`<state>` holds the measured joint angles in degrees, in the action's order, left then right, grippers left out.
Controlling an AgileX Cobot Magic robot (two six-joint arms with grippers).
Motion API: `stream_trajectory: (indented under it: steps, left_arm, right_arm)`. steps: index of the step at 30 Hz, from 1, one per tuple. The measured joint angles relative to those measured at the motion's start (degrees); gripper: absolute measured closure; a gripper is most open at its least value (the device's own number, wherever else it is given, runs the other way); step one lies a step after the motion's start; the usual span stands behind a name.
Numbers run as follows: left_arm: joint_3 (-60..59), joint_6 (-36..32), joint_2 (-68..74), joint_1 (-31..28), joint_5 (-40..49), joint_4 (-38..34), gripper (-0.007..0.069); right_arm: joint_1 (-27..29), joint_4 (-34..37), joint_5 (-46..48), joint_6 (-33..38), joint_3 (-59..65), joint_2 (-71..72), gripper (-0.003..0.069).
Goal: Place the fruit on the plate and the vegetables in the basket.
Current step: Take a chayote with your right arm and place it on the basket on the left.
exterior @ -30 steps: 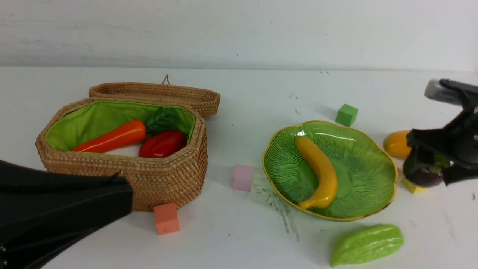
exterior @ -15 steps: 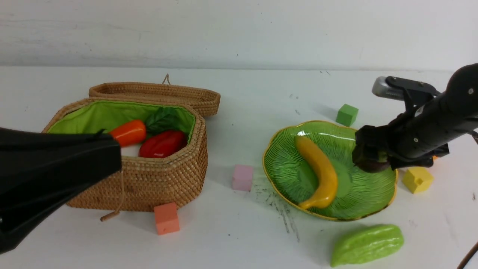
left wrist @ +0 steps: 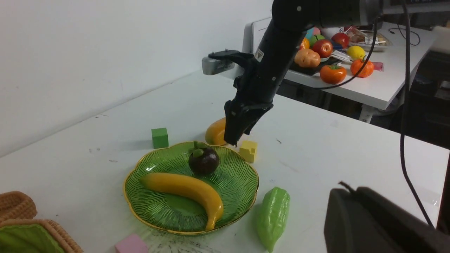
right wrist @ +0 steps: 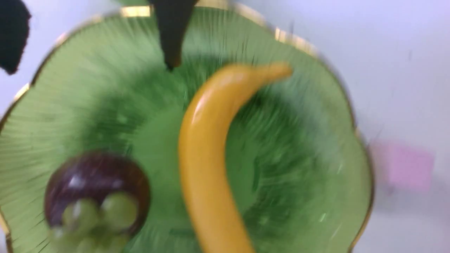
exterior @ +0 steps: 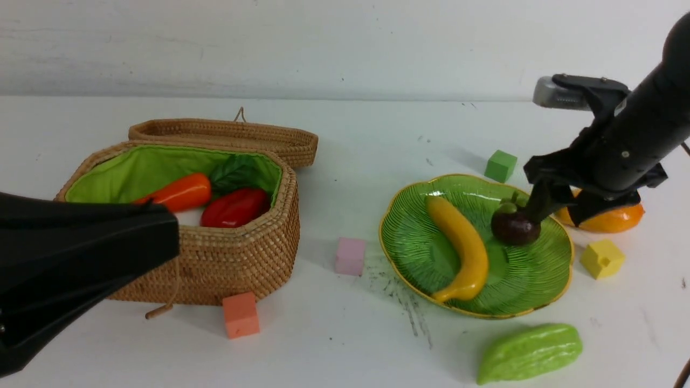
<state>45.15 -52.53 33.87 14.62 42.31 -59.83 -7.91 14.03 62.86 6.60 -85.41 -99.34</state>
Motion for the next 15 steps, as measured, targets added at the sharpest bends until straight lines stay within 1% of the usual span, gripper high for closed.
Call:
stream_trajectory:
  steps: [1,2,3,4,5,6,7,8,9,10,12,13,15]
  left_arm:
    - [0.0,0.0,0.0,0.0,0.1,0.0,0.0622]
    - [0.0,0.0,0.0,0.0,0.2,0.0,0.0621]
    - [0.0,0.0,0.0,0.0,0.6,0.0,0.0621]
    - [0.0,0.0,0.0,0.0,1.2,0.0,0.0620]
    - [0.0,0.0,0.0,0.0,1.2,0.0,0.0620]
    - [0.0,0.0,0.0,0.0,2.0,0.1,0.0620]
    - [0.0,0.0,0.0,0.0,2.3,0.1,0.0620]
    - [0.0,0.0,0.0,0.0,2.9,0.2,0.0620]
    - [0.0,0.0,0.0,0.0,3.2,0.3,0.0620]
    - [0.0,0.0,0.0,0.0,3.4,0.4,0.0620]
    - [0.0,-0.1,0.0,0.0,3.5,0.4,0.0620]
    - [0.0,-0.2,0.0,0.0,3.5,0.4,0.0620]
    - [0.0,-0.4,0.0,0.0,3.6,0.5,0.0620]
  right_arm:
    - [-0.5,0.0,3.7,1.5,-0.3,0.3,0.0295]
    - [-1.0,0.0,5.2,1.9,0.0,0.5,0.0336]
    - [-1.8,0.0,5.8,2.2,1.1,1.0,0.0396]
    - [-2.9,-0.3,6.1,2.2,3.1,2.0,0.0441]
    - [-3.1,-0.3,6.1,2.2,3.1,2.3,0.0449]
    - [-6.2,-1.0,6.1,3.0,7.4,4.8,0.0510]
    - [-6.7,-1.3,6.2,3.1,7.9,5.6,0.0515]
    - [-10.1,-2.4,6.1,5.0,11.8,8.4,0.0536]
    - [-11.1,-3.1,5.8,6.2,13.6,9.9,0.0541]
    - [-16.7,-5.6,2.7,11.1,18.9,14.6,0.0545]
    - [-20.1,-8.5,-1.8,16.3,23.0,18.3,0.0536]
    - [-22.4,-10.7,-6.1,21.2,26.5,20.0,0.0522]
    - [-24.3,-14.9,-12.4,27.8,31.3,21.9,0.0475]
